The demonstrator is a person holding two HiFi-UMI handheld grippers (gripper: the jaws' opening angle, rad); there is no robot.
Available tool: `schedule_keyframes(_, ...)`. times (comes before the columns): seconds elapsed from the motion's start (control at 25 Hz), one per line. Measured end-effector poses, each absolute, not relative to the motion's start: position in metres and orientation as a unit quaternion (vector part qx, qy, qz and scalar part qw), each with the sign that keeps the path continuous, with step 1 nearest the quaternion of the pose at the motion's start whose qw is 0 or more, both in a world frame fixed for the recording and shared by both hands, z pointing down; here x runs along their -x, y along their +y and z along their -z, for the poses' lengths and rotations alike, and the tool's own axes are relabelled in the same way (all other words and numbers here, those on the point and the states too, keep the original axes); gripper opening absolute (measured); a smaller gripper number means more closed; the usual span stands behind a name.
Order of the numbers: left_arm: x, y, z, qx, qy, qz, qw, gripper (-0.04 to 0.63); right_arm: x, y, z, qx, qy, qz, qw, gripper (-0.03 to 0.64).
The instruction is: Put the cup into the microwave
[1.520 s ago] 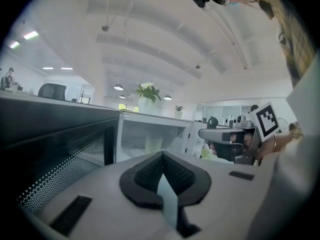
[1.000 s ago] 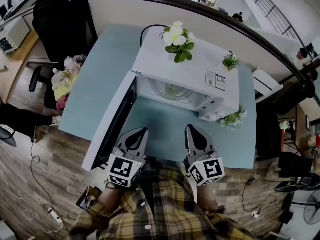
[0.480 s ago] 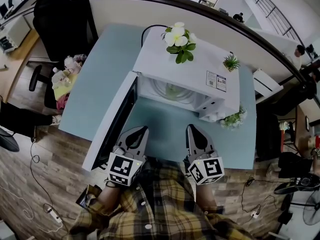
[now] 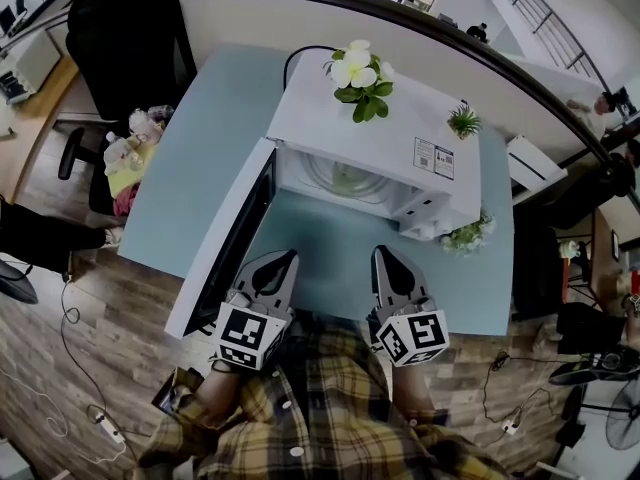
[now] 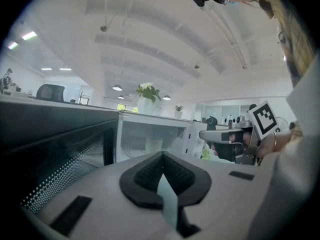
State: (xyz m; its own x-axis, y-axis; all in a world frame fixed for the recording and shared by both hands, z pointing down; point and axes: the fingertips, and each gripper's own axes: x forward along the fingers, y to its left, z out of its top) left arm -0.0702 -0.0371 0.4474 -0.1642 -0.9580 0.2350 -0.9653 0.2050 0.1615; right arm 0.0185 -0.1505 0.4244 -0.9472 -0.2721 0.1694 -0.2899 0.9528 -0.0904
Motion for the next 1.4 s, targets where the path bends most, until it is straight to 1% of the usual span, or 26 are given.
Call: schedule_keyframes(1.4,0.0694,-0.0300,-0.4527,-0.629,-0.763,-0.017,0.147,-0.008,-0.0242,-0.1474,-0.4315,-0.151,-0.983,-0.073,0.076,0.003)
